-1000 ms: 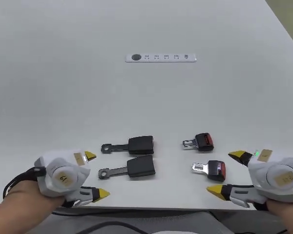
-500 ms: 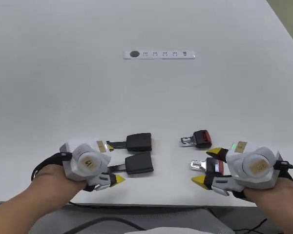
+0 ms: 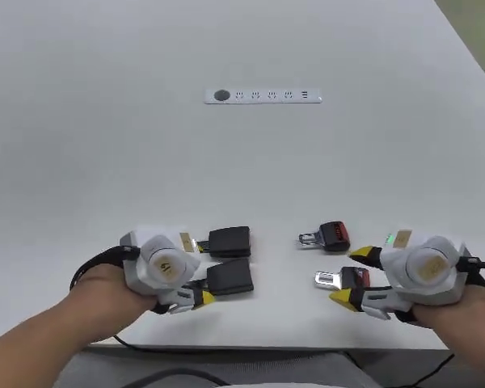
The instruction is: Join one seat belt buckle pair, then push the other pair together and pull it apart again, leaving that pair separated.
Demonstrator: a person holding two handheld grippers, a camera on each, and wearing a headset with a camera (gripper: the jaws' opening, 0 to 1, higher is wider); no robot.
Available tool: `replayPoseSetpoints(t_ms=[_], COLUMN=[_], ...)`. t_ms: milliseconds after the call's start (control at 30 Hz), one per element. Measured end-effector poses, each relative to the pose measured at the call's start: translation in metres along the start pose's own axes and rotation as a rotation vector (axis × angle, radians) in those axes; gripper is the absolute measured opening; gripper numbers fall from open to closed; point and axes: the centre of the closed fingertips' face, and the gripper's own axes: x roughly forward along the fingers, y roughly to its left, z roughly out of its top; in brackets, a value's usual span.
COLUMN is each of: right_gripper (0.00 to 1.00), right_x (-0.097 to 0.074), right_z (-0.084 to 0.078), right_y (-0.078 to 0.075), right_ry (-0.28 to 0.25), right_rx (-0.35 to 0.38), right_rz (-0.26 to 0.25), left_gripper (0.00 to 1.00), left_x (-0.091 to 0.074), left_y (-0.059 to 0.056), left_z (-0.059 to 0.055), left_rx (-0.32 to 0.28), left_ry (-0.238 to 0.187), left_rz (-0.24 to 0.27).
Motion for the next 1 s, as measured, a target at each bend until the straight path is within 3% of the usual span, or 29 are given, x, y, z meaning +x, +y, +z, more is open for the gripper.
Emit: replayPoseSetpoints(t_ms=[233,567,733,1000], right_gripper=[0.40,0.34,0.31,0.32], right_x=[0.002,0.009,0.010,0.014], right_z=[-0.010,-0.015,-0.021,-0.031], right_y=[-0.008,-0.008,-0.010,-0.006], right_ry=[0.039,0.079,0.107,0.157], right_rx=[-0.014,-0.021,-0.028,-0.096], right_rz=[0.017,0.060,0.071,0.087], left_gripper=[0.41,0.37,0.38,0.35], left_x=[0.012,0.023,0.030,0.031], left_y=[-0.004,-0.007,-0.011,-0.012], left_z=[-0.001,0.005,-0.002,0.000], left_rx=[0.085,0.112,0.180,0.177], left_ry=[0.052,0.073,0.102,0.099], left_rz=[-0.054,-0.109,-0.129,-0.142])
